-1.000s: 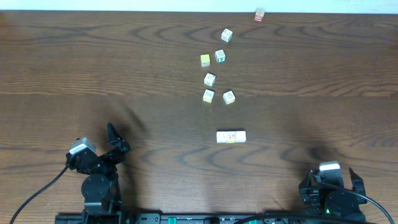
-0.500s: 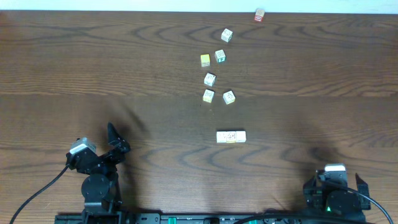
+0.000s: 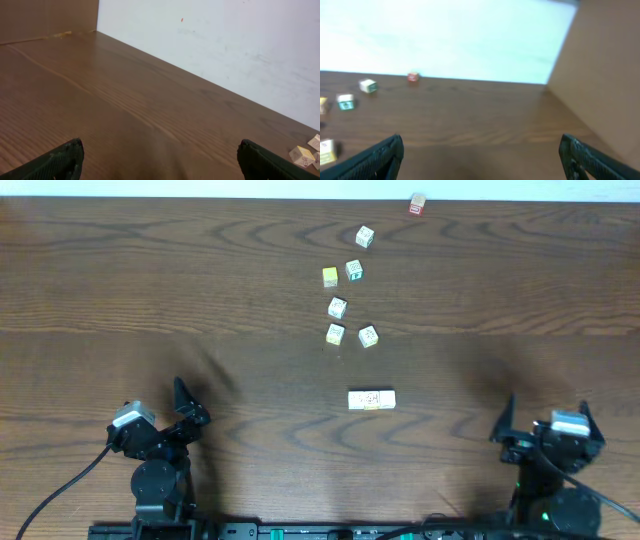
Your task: Lift 3 blocks
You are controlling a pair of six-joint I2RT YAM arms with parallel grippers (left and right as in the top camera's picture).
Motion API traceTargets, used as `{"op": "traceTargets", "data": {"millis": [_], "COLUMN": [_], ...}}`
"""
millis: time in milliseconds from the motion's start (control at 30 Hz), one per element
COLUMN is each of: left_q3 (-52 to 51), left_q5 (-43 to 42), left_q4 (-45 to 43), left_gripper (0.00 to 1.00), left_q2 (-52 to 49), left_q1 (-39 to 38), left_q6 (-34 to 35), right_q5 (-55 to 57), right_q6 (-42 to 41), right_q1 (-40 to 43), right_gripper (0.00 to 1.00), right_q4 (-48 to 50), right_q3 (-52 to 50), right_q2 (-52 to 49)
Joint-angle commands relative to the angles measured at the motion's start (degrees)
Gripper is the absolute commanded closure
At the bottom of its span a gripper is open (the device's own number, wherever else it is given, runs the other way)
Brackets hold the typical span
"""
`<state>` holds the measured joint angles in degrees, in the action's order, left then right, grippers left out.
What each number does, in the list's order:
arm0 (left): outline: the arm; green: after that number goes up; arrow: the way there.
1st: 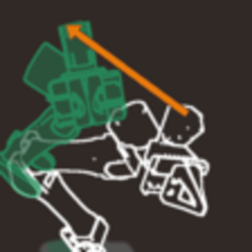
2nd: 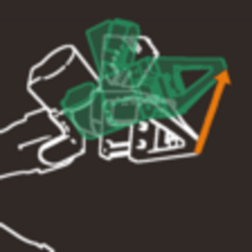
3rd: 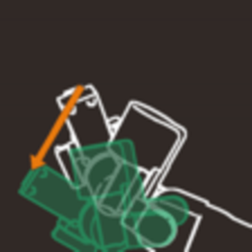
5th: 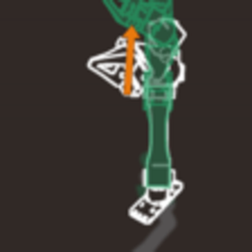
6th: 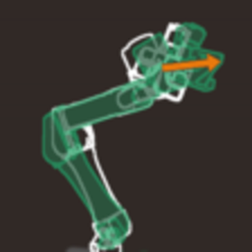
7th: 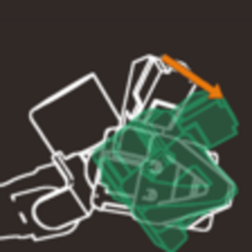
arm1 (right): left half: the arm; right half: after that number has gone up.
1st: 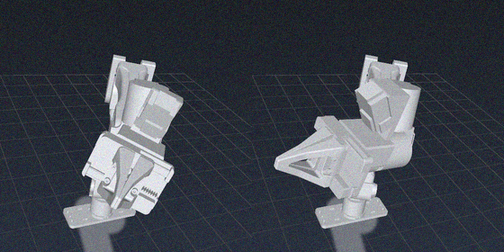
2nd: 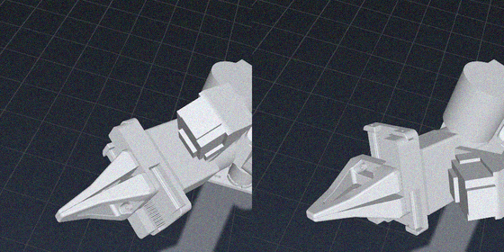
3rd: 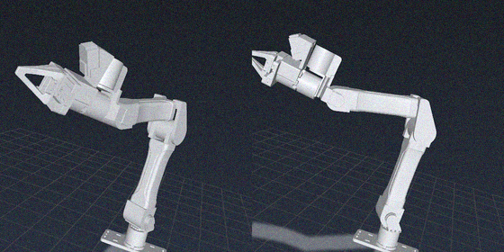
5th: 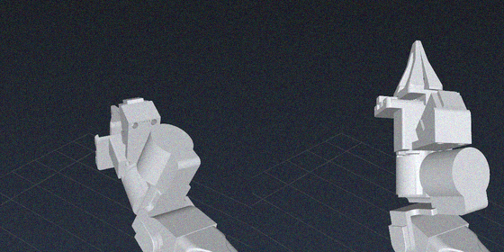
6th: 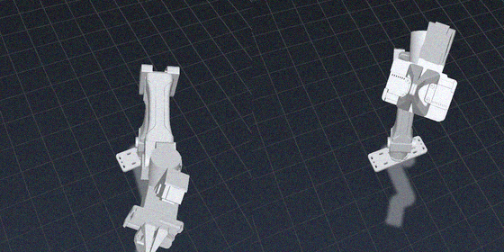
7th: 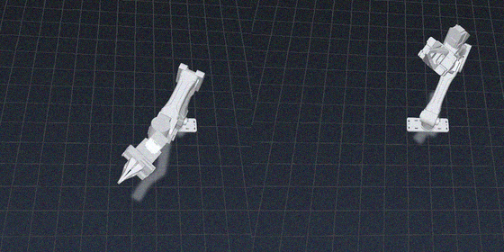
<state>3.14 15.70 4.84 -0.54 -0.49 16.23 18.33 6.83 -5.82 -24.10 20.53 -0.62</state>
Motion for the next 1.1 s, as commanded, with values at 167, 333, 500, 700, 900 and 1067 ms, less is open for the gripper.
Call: {"op": "traceTargets", "data": {"millis": [167, 333, 500, 700, 900, 1067], "left_q3": [-1.7, -1.7, -1.7, -1.7, -1.7, -1.7], "left_q5": [-0.2, -0.2, -0.2, -0.2, -0.2, -0.2], "left_q4": [0.6, 0.6, 0.6, 0.6, 0.6, 0.6], "left_gripper": [0.02, 0.02, 0.02, 0.02, 0.02, 0.02], "left_q2": [0.3, 0.3, 0.3, 0.3, 0.3, 0.3], "left_q1": [0.1, 0.1, 0.1, 0.1, 0.1, 0.1], "left_q6": [-1.0, -1.0, -1.0, -1.0, -1.0, -1.0], "right_q5": [-7.3, -7.0, -7.5, -7.7, -8.3, -8.7], "right_q6": [-7.2, -7.3, -7.2, -6.3, -6.4, -6.4], "right_q1": [2.9, 3.2, 3.3, 3.9, 3.9, 3.9], "right_gripper": [0.05, 0.02, 0.01, 0.01, 0.01, 0.01], "right_q4": [20.9, 27.1, 22.8, 20.7, 20.6, 20.7], "right_q3": [-13.7, -20.2, -20.2, -20.2, -20.2, -20.2], "right_q2": [0.3, 0.4, 0.4, 0.4, 0.4, 0.4]}}
